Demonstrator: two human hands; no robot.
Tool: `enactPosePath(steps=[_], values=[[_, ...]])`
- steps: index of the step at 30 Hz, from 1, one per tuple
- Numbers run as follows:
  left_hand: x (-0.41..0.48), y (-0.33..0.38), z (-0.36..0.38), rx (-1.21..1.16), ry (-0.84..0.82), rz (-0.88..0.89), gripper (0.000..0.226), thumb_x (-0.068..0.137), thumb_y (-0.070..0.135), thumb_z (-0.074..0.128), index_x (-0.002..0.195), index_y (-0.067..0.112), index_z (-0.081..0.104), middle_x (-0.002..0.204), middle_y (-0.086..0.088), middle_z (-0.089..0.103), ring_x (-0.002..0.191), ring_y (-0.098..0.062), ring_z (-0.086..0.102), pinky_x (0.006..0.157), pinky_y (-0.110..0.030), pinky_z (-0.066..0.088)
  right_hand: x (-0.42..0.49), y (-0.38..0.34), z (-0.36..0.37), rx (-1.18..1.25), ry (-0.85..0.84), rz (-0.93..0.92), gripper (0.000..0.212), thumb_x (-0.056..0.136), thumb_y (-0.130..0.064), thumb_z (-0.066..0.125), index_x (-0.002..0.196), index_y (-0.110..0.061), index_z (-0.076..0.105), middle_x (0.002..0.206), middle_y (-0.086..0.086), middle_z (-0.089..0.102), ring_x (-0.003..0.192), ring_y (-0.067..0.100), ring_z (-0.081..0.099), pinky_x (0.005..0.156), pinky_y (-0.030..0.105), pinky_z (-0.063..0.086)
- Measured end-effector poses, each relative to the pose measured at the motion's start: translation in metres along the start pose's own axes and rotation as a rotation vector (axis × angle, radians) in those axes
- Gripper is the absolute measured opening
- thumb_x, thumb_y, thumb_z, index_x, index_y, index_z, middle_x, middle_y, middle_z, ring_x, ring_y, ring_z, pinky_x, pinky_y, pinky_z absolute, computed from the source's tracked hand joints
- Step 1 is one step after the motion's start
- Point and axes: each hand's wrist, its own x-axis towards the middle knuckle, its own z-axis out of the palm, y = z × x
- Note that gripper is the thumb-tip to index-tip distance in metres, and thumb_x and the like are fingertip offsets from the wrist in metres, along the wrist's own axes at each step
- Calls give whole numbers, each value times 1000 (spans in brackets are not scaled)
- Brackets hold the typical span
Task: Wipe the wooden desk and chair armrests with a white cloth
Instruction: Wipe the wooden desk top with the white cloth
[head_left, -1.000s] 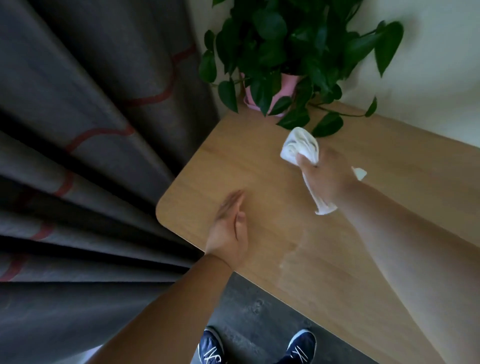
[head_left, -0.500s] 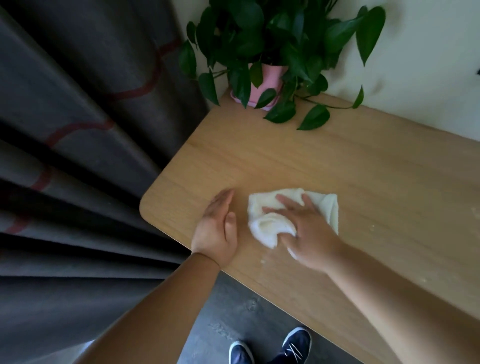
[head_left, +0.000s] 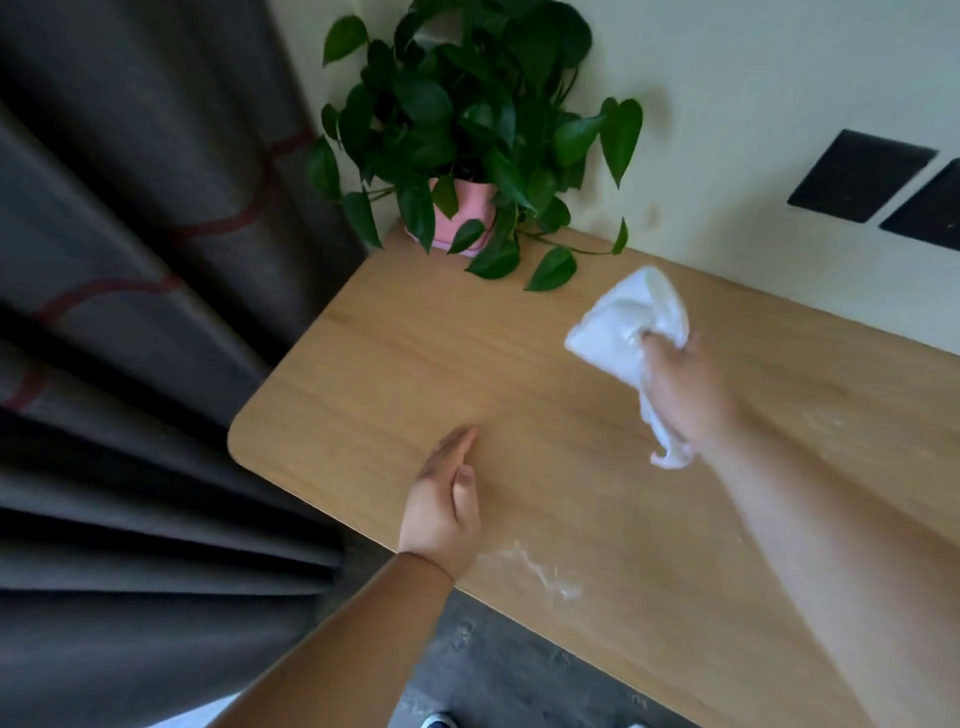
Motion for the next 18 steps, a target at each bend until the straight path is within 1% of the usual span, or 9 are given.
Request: enactPosePath(steps=[1, 2, 4, 6, 7, 9, 11, 13, 18], values=[[0, 1, 5, 7, -5, 13, 54, 99, 19, 33, 147, 7, 55, 151, -6, 56, 145, -17, 45, 118, -43, 38, 28, 6, -4, -38, 19, 11, 45, 85, -52, 42, 104, -15, 59, 98, 16, 71, 90, 35, 68, 85, 40, 54], [1, 0, 9, 22, -4, 28, 54, 100, 23, 32, 148, 10, 54, 152, -5, 56, 145, -16, 44, 119, -42, 38, 51, 15, -9, -59, 27, -12, 48, 87, -48, 40, 117, -15, 57, 108, 19, 69, 97, 38, 66, 93, 45, 52], [4, -4, 15, 65, 4, 56, 58, 100, 31, 29, 150, 13, 53, 153, -3, 55, 146, -14, 43, 118, -42, 39, 92, 34, -19, -112, 15, -95, 44, 93, -42, 40, 131, -24, 52, 114, 14, 68, 100, 36, 64, 96, 46, 49], [6, -10, 19, 114, 12, 85, 60, 99, 35, 28, 150, 13, 52, 152, -5, 55, 146, -17, 44, 117, -43, 40, 119, 55, -22, -264, -101, -120, 43, 99, -45, 43, 137, -27, 49, 125, 12, 66, 107, 33, 61, 97, 44, 43], [6, -12, 21, 129, 18, 97, 60, 99, 35, 28, 150, 12, 52, 152, -6, 56, 145, -18, 45, 116, -44, 40, 127, 67, -20, -395, -182, -151, 48, 100, -49, 45, 144, -29, 46, 138, 13, 60, 120, 34, 57, 104, 46, 39], [7, -13, 24, 142, 31, 116, 60, 100, 34, 29, 148, 10, 54, 150, -7, 57, 144, -20, 47, 115, -45, 42, 132, 85, -12, -669, -272, -264, 66, 98, -58, 48, 157, -42, 26, 165, 6, 29, 147, 34, 32, 119, 51, 21], [8, -13, 26, 167, 44, 131, 59, 100, 33, 30, 147, 9, 55, 150, -8, 58, 143, -20, 48, 115, -45, 42, 128, 92, -3, -727, -257, -315, 72, 96, -58, 48, 159, -50, 12, 172, -2, 8, 156, 29, 10, 123, 55, 8], [9, -13, 27, 198, 46, 124, 59, 101, 33, 29, 147, 8, 55, 150, -9, 57, 144, -21, 47, 116, -46, 41, 121, 90, 4, -657, -224, -352, 66, 98, -52, 48, 158, -50, 19, 172, -4, 10, 157, 26, 5, 122, 58, 9], [9, -11, 27, 233, 43, 118, 60, 99, 32, 30, 147, 6, 54, 151, -12, 57, 144, -25, 47, 118, -43, 39, 70, 73, 38, -516, -288, -504, 53, 101, -38, 53, 153, -38, 42, 169, -8, 25, 157, 22, 13, 121, 56, 13]])
